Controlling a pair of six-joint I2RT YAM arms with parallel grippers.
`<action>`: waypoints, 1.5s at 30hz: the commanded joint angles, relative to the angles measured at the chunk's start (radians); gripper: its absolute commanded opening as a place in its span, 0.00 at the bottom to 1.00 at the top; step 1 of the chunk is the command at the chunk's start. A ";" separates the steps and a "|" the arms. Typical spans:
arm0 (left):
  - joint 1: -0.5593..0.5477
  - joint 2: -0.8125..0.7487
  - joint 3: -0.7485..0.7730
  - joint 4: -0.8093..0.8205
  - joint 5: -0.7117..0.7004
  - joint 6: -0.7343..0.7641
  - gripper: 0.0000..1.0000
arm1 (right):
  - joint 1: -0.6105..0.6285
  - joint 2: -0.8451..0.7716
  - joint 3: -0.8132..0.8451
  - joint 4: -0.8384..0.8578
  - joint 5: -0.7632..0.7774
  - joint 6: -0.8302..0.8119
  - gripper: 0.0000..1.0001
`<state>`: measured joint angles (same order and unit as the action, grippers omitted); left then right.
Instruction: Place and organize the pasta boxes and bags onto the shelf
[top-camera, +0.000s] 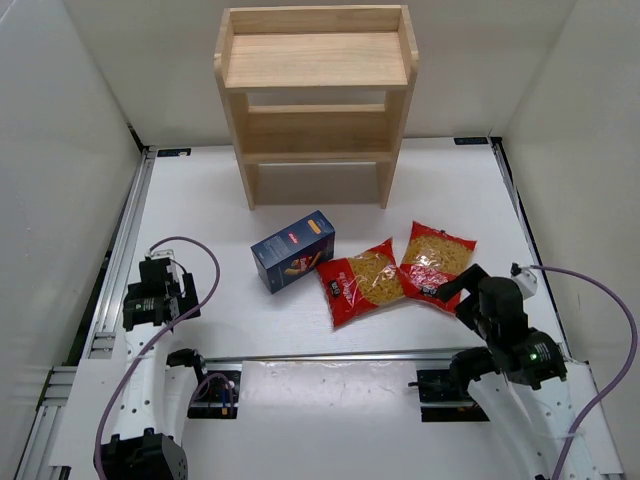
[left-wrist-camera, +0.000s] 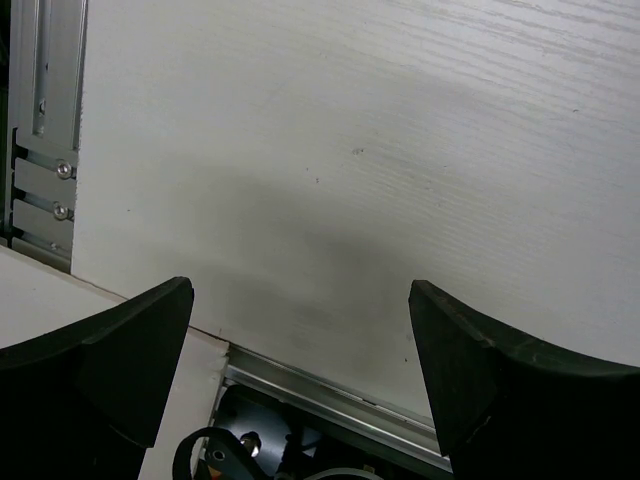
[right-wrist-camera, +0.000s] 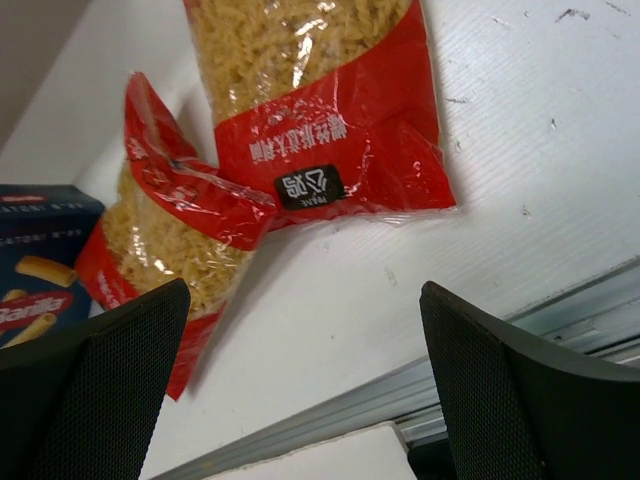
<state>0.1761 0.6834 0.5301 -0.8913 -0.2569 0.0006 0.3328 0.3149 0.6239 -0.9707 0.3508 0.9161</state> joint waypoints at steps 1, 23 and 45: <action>0.006 -0.012 0.043 -0.006 0.013 -0.001 1.00 | -0.005 0.059 0.007 0.012 0.001 -0.026 1.00; -0.539 0.668 1.222 -0.336 0.225 -0.001 1.00 | -0.133 1.105 0.442 0.243 -0.062 -0.362 0.96; -1.216 1.145 1.148 -0.078 0.312 -0.001 1.00 | -0.104 1.169 0.312 0.322 -0.062 -0.373 0.00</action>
<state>-1.0187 1.8183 1.6833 -1.0286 -0.0082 0.0002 0.2134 1.5120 0.9642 -0.6243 0.2577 0.5423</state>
